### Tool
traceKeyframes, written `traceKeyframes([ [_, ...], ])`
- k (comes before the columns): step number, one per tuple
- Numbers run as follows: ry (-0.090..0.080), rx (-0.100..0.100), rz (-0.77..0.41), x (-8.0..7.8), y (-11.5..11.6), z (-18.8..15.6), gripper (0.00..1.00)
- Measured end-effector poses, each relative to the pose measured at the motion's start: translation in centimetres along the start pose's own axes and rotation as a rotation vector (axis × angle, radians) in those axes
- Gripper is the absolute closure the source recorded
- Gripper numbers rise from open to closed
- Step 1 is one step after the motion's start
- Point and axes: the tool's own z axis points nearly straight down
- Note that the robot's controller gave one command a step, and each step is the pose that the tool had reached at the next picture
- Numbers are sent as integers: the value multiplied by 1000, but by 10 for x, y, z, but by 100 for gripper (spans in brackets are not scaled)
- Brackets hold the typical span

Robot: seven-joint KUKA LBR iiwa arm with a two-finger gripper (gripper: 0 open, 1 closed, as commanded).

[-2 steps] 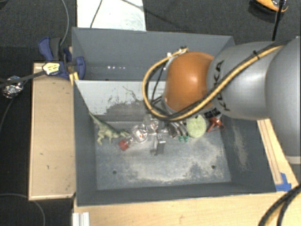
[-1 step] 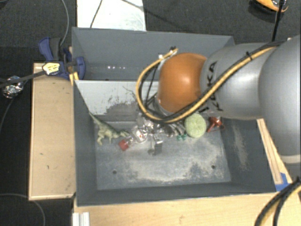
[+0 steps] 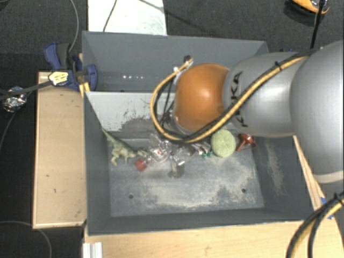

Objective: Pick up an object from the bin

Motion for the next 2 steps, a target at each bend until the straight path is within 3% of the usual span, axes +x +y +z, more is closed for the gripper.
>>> traceKeyframes([
  [1,-13,1,99,-12,5,18,0],
  [2,-5,1,-10,-4,6,33,0],
])
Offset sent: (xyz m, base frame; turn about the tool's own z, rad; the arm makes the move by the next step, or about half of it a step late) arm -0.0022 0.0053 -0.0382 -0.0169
